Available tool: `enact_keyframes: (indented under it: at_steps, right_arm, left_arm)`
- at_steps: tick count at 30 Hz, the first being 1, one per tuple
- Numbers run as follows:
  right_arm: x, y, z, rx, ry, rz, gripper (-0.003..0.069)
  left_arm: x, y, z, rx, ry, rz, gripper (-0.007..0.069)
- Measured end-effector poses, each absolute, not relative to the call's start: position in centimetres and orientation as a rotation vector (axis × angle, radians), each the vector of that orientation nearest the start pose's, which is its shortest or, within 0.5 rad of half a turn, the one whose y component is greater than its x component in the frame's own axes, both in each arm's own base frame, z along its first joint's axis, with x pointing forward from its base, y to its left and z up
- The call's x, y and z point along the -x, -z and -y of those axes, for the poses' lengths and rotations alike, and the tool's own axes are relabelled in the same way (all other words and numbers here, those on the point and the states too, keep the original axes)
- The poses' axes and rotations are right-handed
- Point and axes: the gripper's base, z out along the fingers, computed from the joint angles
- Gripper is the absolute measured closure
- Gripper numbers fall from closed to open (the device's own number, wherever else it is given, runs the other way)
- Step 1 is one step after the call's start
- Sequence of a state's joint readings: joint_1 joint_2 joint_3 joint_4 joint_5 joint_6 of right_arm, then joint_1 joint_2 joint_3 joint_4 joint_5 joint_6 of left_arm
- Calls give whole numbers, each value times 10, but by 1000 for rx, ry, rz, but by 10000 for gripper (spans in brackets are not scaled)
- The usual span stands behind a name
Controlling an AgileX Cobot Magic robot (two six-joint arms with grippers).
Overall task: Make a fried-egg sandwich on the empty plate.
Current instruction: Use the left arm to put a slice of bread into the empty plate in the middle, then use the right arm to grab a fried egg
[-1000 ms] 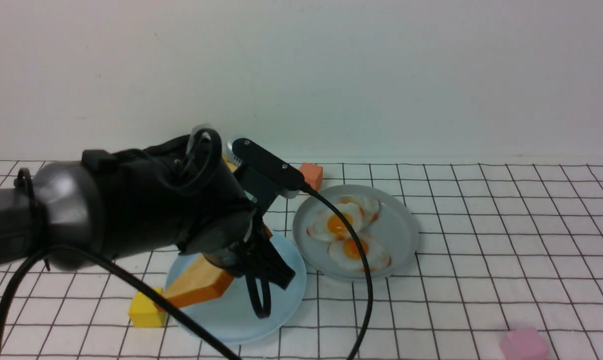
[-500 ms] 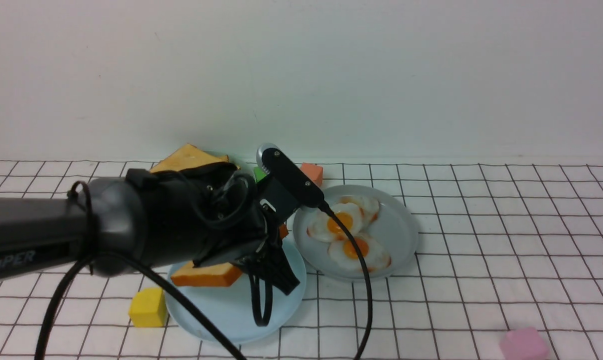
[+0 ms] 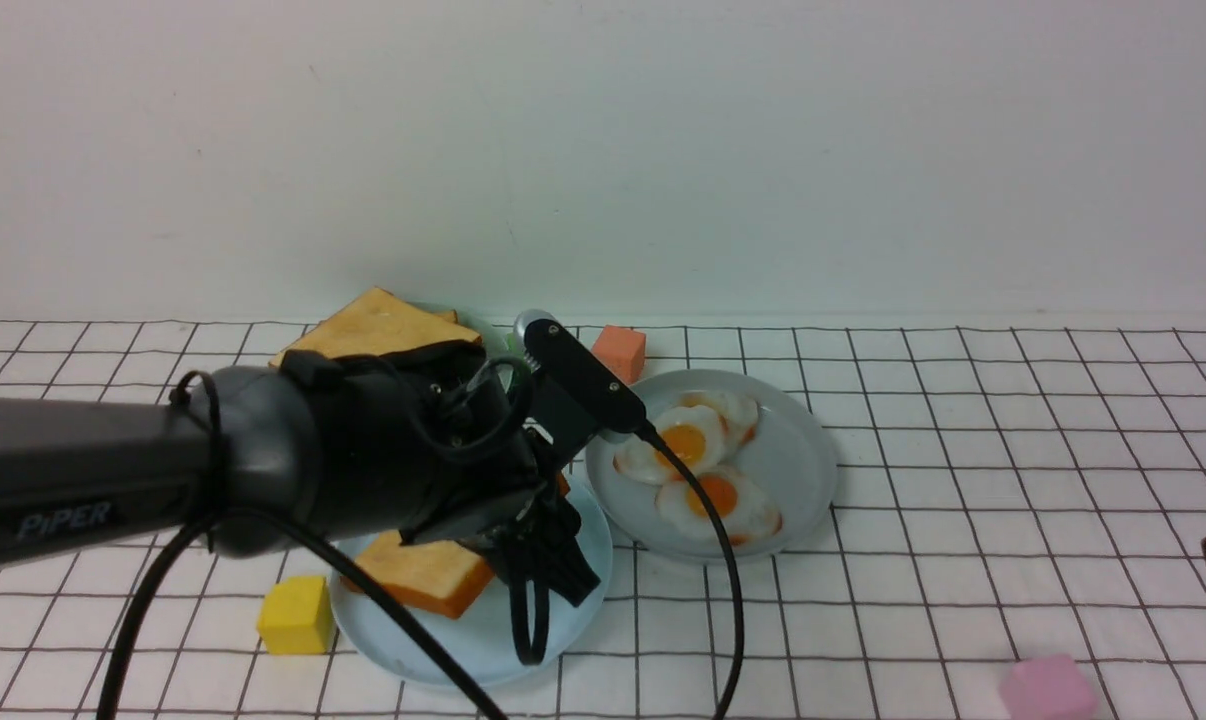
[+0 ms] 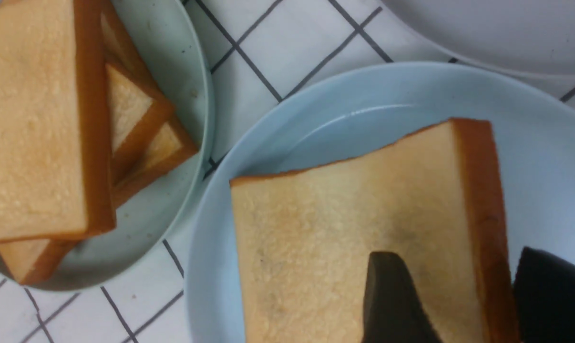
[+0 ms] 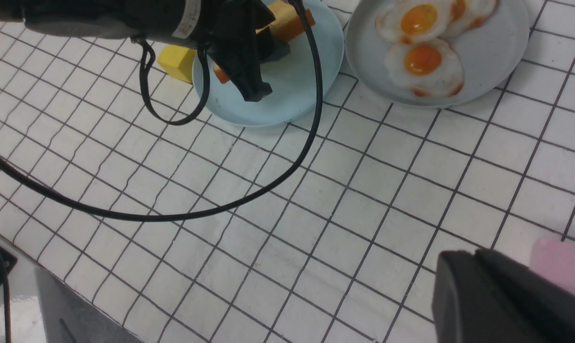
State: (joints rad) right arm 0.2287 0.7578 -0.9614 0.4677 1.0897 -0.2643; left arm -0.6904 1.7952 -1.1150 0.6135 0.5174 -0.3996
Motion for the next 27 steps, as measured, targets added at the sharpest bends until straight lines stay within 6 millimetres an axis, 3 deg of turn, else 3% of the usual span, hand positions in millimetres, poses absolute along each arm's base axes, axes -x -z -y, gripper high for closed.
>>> enact_keyframes:
  at_steps: [2, 6, 12, 15, 17, 18, 19, 20, 21, 23, 24, 27]
  right_arm:
    - [-105, -381, -62, 509, -576, -2256, 594]
    - [-105, -381, -62, 509, -576, -2255, 574]
    - [-118, -381, -64, 477, -580, -2242, 477]
    - [-137, -373, -71, 458, -624, -2304, 421]
    - [-154, -366, -77, 437, -675, -2355, 403]
    - [-158, -364, -78, 435, -681, -2368, 403]
    - [-172, -359, -83, 432, -707, -2400, 402]
    - [-176, -359, -84, 438, -713, -2403, 402]
    - [-193, -354, -89, 446, -724, -2433, 407]
    - [-208, -353, -93, 459, -720, -2444, 415]
    - [-225, -350, -97, 459, -725, -2465, 424]
    - [-262, -337, -105, 445, -734, -2514, 428]
  left_arm:
    - [-295, -196, 212, -887, -128, -2401, 176]
    - [-290, -207, 212, -796, -43, -2435, 152]
    - [-262, -270, 200, -556, 205, -2430, 172]
    - [-236, -320, 183, -471, 345, -2347, 281]
    - [-214, -353, 168, -453, 421, -2247, 393]
    - [-212, -356, 167, -452, 428, -2236, 417]
    - [-196, -376, 155, -442, 469, -2167, 500]
    - [-192, -379, 151, -440, 478, -2151, 512]
    - [-175, -393, 138, -427, 511, -2090, 608]
    - [-162, -396, 128, -420, 528, -2059, 638]
    - [-150, -395, 118, -415, 544, -2031, 638]
    - [-127, -376, 101, -404, 575, -2000, 638]
